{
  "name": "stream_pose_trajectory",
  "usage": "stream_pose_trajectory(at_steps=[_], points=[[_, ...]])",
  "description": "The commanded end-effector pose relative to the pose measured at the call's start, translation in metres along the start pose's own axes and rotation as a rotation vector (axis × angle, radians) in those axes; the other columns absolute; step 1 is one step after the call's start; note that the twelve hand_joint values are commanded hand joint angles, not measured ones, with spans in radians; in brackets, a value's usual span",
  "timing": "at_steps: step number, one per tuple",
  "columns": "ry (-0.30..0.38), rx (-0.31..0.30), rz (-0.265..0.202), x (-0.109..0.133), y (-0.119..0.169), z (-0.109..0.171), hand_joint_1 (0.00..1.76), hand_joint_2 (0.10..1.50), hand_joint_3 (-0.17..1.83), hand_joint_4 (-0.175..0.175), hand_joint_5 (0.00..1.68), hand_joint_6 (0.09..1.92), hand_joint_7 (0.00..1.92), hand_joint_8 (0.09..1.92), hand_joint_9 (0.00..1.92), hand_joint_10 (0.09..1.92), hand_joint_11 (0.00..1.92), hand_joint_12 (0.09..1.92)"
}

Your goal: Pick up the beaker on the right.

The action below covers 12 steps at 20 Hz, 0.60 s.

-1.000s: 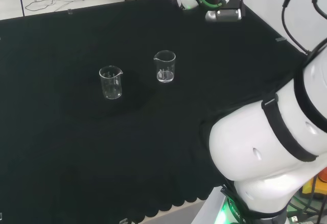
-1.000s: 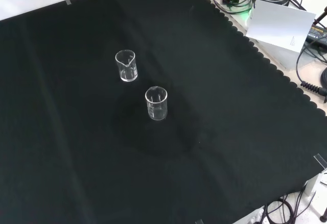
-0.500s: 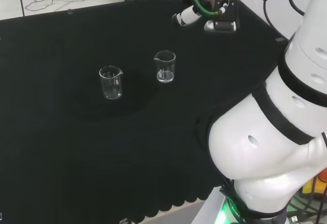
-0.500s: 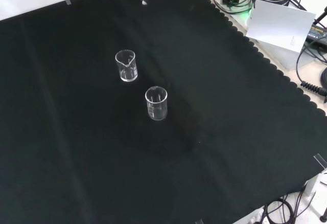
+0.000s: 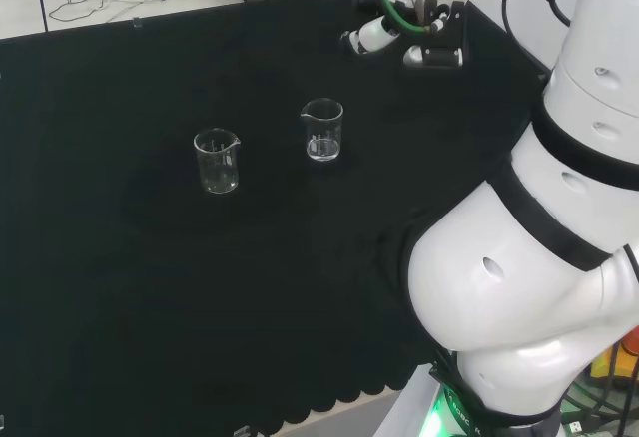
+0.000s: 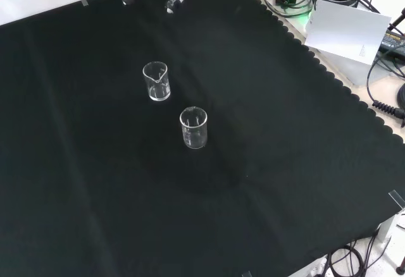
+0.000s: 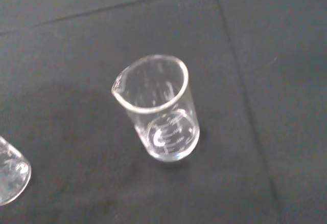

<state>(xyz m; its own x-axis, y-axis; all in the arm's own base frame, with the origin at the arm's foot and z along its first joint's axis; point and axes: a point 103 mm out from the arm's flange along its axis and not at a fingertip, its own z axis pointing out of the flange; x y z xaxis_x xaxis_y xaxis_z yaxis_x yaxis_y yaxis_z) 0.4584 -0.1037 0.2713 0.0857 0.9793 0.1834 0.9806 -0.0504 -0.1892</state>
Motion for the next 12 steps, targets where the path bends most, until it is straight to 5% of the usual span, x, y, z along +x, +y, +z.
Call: stream_pose_trajectory(at_steps=[1, 12], points=[[0.064, 0.063, -0.062, -0.023, 0.028, 0.047, 0.66, 0.79, 0.40, -0.006, 0.33, 0.09, 0.13, 0.57, 0.28, 0.65, 0.00, 1.36], [0.098, 0.135, -0.104, -0.034, 0.049, 0.087, 0.70, 0.71, 0.41, -0.001, 0.30, 0.09, 0.11, 0.56, 0.27, 0.65, 0.00, 1.33]])
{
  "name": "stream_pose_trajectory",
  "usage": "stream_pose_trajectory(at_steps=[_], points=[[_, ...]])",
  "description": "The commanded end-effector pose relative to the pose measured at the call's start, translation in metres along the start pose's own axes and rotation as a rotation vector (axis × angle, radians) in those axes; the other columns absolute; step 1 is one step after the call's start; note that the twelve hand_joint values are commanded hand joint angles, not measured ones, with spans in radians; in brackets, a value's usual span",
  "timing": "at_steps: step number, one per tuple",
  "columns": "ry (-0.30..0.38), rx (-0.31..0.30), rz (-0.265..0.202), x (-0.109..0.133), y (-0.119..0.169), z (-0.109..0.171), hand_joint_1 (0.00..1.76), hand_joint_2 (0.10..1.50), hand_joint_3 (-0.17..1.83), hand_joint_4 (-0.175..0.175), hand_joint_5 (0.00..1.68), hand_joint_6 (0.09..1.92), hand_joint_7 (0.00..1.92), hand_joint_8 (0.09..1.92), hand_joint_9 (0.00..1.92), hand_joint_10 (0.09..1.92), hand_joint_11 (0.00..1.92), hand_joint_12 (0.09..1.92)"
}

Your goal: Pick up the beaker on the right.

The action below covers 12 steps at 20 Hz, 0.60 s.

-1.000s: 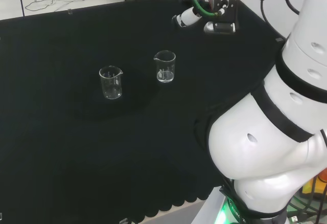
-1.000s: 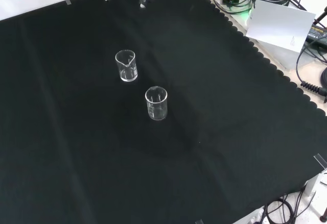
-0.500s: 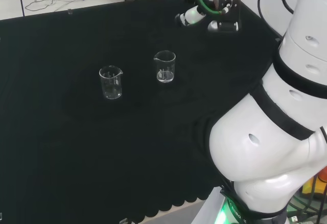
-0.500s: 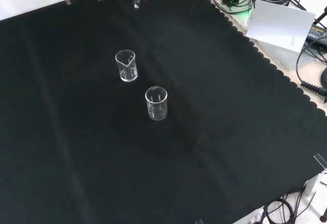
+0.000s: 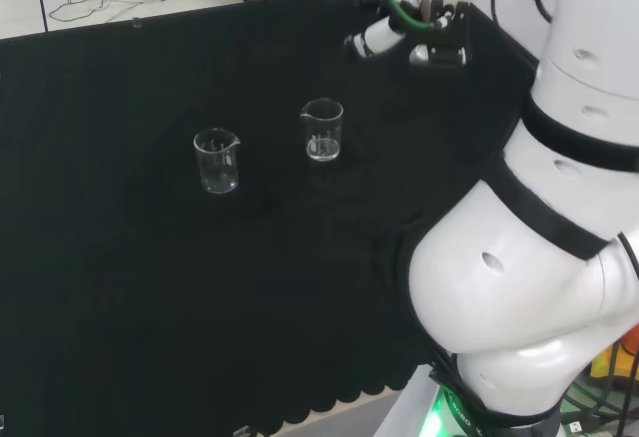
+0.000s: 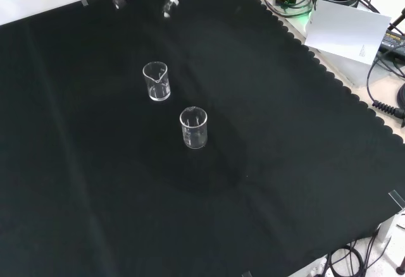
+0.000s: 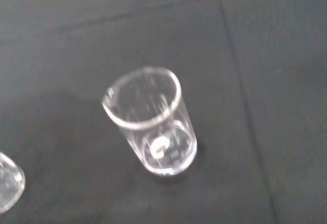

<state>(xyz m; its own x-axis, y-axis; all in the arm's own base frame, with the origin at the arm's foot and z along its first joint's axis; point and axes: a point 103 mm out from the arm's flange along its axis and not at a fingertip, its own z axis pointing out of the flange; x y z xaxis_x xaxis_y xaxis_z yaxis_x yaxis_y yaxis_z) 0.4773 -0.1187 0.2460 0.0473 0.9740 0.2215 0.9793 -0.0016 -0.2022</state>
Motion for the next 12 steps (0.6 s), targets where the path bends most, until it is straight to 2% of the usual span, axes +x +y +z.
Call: stream_pose_trajectory(at_steps=[1, 6, 12], points=[[0.072, 0.115, -0.064, -0.019, 0.027, 0.071, 0.70, 0.70, 0.41, -0.001, 0.30, 0.09, 0.11, 0.56, 0.27, 0.65, 0.00, 1.33], [0.081, 0.122, -0.094, -0.019, 0.030, 0.085, 0.70, 0.67, 0.40, -0.001, 0.30, 0.09, 0.11, 0.56, 0.28, 0.65, 0.00, 1.33], [0.125, 0.119, -0.135, -0.016, 0.039, 0.101, 0.75, 0.62, 0.40, -0.003, 0.28, 0.09, 0.12, 0.57, 0.30, 0.65, 0.00, 1.33]])
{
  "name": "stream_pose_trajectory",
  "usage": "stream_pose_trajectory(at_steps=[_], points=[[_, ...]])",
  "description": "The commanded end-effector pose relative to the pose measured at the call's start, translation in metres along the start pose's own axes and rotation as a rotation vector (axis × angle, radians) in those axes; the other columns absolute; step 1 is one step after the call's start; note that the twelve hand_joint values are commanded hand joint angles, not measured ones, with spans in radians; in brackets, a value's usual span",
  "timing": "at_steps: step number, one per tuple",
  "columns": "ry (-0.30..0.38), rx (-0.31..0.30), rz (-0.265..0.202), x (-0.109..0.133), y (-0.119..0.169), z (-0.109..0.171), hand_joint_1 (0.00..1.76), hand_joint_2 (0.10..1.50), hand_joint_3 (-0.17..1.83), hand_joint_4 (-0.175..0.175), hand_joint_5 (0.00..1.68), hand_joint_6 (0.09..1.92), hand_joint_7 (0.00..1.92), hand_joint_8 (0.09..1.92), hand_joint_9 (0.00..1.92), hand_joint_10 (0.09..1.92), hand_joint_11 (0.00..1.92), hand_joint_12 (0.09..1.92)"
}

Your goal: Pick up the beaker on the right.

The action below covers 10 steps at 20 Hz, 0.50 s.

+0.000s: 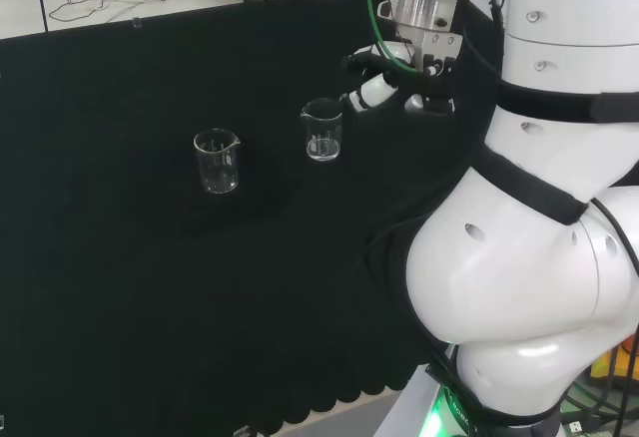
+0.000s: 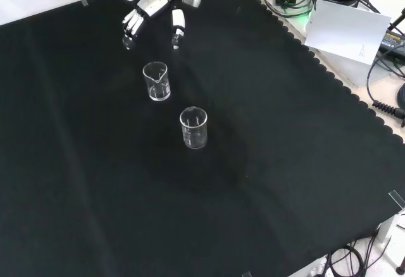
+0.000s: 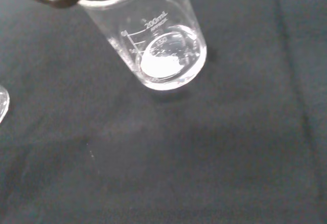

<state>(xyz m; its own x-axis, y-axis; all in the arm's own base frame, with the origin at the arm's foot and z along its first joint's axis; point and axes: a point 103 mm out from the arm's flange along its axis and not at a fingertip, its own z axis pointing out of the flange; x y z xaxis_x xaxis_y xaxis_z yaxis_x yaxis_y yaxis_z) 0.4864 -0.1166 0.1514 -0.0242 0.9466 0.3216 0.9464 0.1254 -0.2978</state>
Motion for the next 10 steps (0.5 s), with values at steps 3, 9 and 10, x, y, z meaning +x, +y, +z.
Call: stream_pose_trajectory(at_steps=[3, 9, 10], points=[[0.049, 0.007, -0.052, 0.000, 0.019, 0.017, 0.78, 0.60, 0.42, -0.003, 0.28, 0.09, 0.13, 0.57, 0.30, 0.64, 0.00, 1.33], [0.098, -0.021, -0.097, 0.000, 0.031, 0.024, 0.80, 0.58, 0.45, -0.006, 0.27, 0.09, 0.12, 0.56, 0.31, 0.63, 0.00, 1.33], [0.102, -0.025, -0.109, 0.000, 0.032, 0.025, 0.81, 0.57, 0.45, -0.007, 0.27, 0.09, 0.12, 0.56, 0.31, 0.63, 0.00, 1.33]])
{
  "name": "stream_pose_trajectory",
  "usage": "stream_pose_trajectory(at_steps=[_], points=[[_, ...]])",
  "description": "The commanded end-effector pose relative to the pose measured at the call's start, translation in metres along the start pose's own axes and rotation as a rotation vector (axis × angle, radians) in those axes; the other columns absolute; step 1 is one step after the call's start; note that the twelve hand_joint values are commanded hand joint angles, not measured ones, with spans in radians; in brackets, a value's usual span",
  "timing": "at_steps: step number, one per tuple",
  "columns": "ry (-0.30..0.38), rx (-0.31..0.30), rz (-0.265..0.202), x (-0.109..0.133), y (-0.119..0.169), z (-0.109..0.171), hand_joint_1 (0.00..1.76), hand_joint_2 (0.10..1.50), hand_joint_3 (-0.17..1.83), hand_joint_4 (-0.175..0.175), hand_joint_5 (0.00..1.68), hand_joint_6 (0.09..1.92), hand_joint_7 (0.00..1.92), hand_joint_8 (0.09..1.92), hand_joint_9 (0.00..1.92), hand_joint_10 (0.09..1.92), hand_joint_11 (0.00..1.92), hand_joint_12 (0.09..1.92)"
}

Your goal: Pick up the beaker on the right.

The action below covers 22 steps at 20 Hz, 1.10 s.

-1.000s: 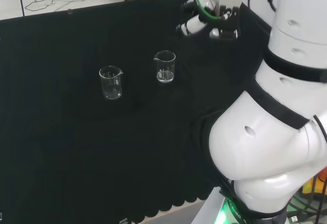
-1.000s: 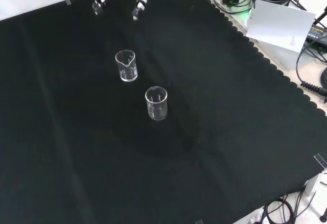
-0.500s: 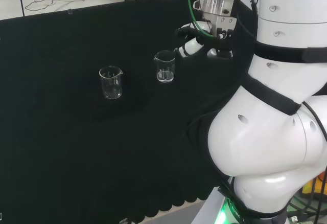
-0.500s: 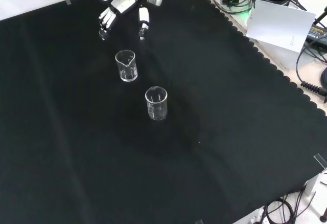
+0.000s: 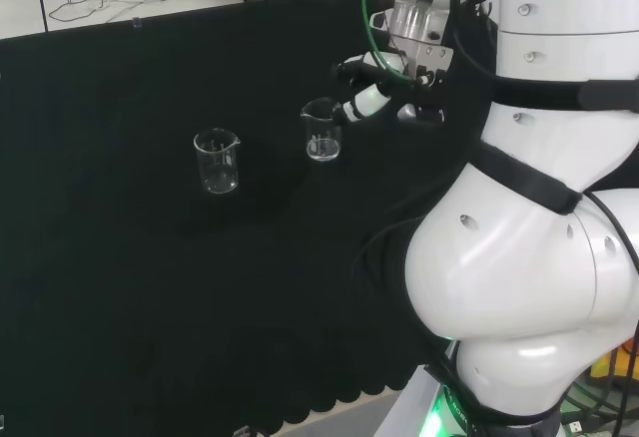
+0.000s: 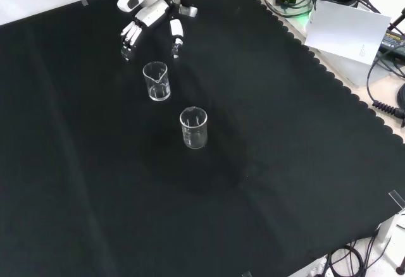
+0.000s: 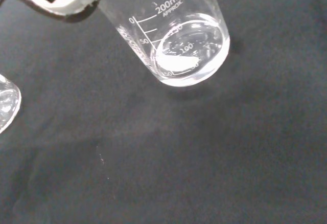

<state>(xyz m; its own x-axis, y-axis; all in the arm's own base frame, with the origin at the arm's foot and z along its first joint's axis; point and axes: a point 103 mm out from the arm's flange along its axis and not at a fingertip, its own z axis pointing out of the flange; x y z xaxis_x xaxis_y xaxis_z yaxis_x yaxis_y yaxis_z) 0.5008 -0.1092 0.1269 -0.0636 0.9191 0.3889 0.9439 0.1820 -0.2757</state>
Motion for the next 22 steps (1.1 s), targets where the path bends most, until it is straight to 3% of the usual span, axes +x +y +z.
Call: stream_pose_trajectory(at_steps=[1, 11, 22], points=[[0.056, -0.029, -0.063, 0.001, 0.012, 0.008, 0.82, 0.57, 0.45, -0.007, 0.27, 0.09, 0.13, 0.56, 0.31, 0.63, 0.00, 1.33], [0.151, -0.047, -0.150, -0.009, 0.022, 0.028, 0.84, 0.54, 0.50, -0.012, 0.33, 0.09, 0.18, 0.57, 0.34, 0.62, 0.00, 1.33], [0.220, -0.072, -0.195, -0.016, 0.030, 0.045, 0.85, 0.53, 0.52, -0.016, 0.36, 0.09, 0.22, 0.59, 0.36, 0.61, 0.00, 1.33]])
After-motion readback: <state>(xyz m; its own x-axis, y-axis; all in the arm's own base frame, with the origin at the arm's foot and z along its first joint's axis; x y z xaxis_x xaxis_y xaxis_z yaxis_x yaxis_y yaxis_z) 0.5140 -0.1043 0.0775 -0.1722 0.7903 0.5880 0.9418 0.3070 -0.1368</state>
